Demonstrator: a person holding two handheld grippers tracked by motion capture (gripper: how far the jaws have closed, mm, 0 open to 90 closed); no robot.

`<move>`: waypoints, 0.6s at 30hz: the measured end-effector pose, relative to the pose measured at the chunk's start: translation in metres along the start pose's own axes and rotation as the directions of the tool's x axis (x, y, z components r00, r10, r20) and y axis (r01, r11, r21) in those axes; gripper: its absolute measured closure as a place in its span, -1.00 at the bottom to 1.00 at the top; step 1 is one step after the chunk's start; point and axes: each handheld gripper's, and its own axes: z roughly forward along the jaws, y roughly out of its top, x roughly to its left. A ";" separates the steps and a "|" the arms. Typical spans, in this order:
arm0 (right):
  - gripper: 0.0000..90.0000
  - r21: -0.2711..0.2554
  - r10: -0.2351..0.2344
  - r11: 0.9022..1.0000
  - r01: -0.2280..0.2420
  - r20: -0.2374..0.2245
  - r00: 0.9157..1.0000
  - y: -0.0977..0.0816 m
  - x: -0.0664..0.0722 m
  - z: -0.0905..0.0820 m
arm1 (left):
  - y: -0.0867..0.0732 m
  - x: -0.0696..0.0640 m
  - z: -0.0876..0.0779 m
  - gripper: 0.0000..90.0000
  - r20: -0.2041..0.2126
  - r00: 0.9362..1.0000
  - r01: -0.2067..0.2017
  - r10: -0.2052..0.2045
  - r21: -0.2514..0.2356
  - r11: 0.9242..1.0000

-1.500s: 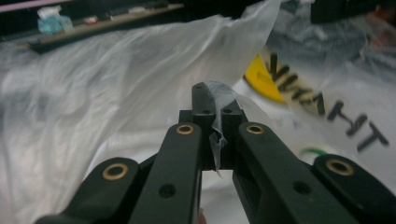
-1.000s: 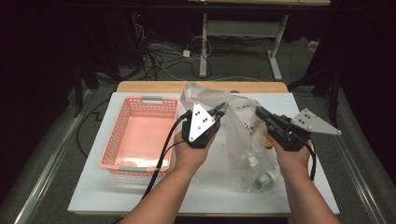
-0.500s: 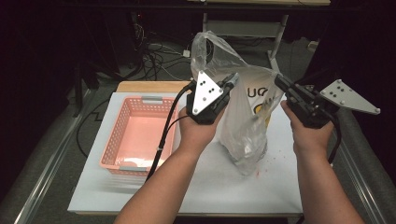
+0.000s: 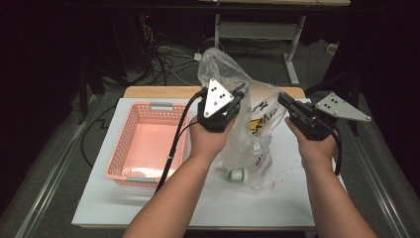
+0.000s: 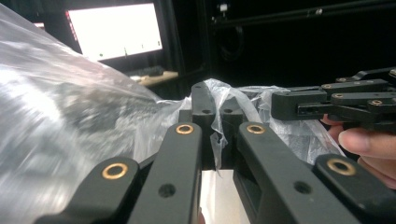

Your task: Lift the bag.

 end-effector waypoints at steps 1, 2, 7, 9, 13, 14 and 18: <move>1.00 0.006 0.006 1.000 -0.006 0.001 1.000 -0.002 -0.001 0.001 | -0.003 0.001 0.000 0.94 -0.001 1.000 0.004 -0.004 0.009 1.000; 1.00 0.008 0.008 1.000 -0.008 0.007 1.000 -0.003 -0.002 0.002 | -0.006 0.002 -0.002 0.86 0.000 1.000 0.013 -0.013 0.018 1.000; 1.00 0.035 0.017 0.999 -0.019 0.035 0.999 -0.008 -0.012 0.003 | -0.030 0.002 -0.021 0.63 -0.011 0.999 0.051 -0.050 0.039 0.998; 1.00 0.043 0.021 0.999 -0.023 0.047 0.999 -0.010 -0.016 0.003 | -0.042 0.000 -0.032 0.58 -0.013 0.998 0.055 -0.055 0.048 0.997; 1.00 0.048 0.019 0.999 -0.022 0.060 0.998 -0.011 -0.019 0.001 | -0.067 -0.005 -0.056 0.49 -0.010 0.999 0.046 -0.045 0.088 0.995; 1.00 0.047 0.016 0.999 -0.019 0.058 0.998 -0.011 -0.018 0.001 | -0.075 -0.006 -0.062 0.49 -0.012 0.998 0.059 -0.058 0.094 0.994; 1.00 0.048 0.001 0.999 -0.003 0.043 0.999 -0.010 -0.015 -0.003 | -0.108 -0.017 -0.079 0.38 0.019 0.993 0.115 -0.120 0.181 0.977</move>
